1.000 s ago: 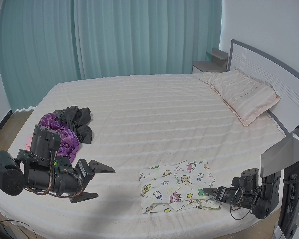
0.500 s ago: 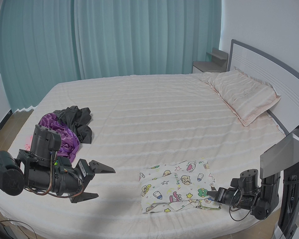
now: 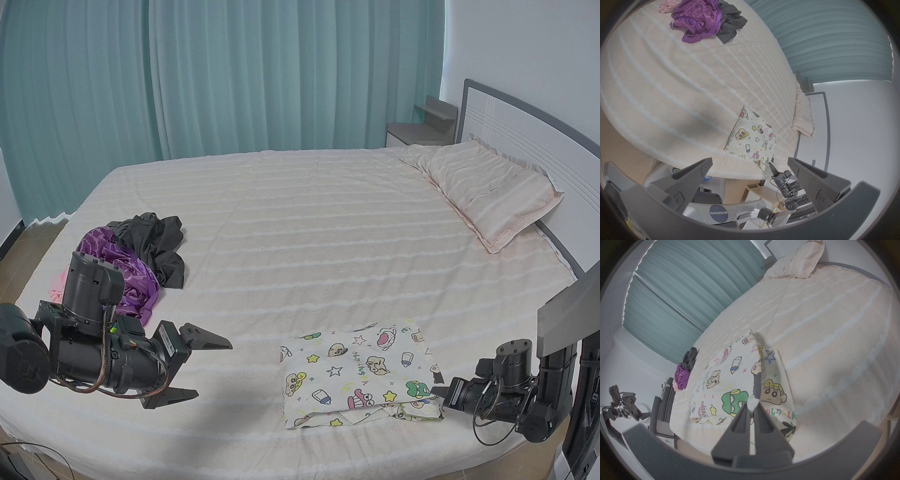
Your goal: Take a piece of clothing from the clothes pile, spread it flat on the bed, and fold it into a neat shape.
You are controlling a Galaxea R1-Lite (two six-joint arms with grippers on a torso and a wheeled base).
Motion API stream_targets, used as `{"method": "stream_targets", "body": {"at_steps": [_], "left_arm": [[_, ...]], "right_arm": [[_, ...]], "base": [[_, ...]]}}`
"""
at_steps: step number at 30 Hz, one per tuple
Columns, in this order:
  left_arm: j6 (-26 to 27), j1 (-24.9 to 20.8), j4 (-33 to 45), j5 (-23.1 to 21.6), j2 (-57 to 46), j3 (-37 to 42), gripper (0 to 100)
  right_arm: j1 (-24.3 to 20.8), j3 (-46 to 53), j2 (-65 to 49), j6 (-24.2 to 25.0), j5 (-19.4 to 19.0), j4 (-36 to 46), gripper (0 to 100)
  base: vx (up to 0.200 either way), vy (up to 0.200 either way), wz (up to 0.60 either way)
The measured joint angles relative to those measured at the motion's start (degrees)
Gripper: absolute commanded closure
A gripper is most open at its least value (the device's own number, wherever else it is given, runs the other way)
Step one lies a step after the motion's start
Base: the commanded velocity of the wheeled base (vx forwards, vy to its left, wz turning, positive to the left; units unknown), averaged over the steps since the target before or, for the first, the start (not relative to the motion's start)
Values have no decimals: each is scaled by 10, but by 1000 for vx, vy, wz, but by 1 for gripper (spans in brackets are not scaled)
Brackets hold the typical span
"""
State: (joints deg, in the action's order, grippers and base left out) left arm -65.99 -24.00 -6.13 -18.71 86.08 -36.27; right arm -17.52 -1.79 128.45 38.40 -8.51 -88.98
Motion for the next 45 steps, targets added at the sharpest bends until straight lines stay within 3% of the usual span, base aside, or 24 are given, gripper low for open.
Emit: {"method": "stream_targets", "body": {"at_steps": [7,14,33,34,41,45], "left_arm": [[0,-1,0,0,0,0,0],[0,-1,0,0,0,0,0],[0,-1,0,0,-2,0,0],[0,-1,0,0,-2,0,0],[0,-1,1,1,-2,0,0],[0,-1,1,1,-3,0,0]], "right_arm": [[12,7,-32,-12,2,1,100],[18,8,-57,-57,1,91,100],[18,8,-75,-111,20,180,100],[18,8,-75,-112,21,180,0],[16,8,-76,-113,21,177,0],[17,8,-78,-114,28,131,0]], "base": [[0,0,0],[0,0,0],[0,0,0],[0,0,0],[0,0,0],[0,0,0]]}}
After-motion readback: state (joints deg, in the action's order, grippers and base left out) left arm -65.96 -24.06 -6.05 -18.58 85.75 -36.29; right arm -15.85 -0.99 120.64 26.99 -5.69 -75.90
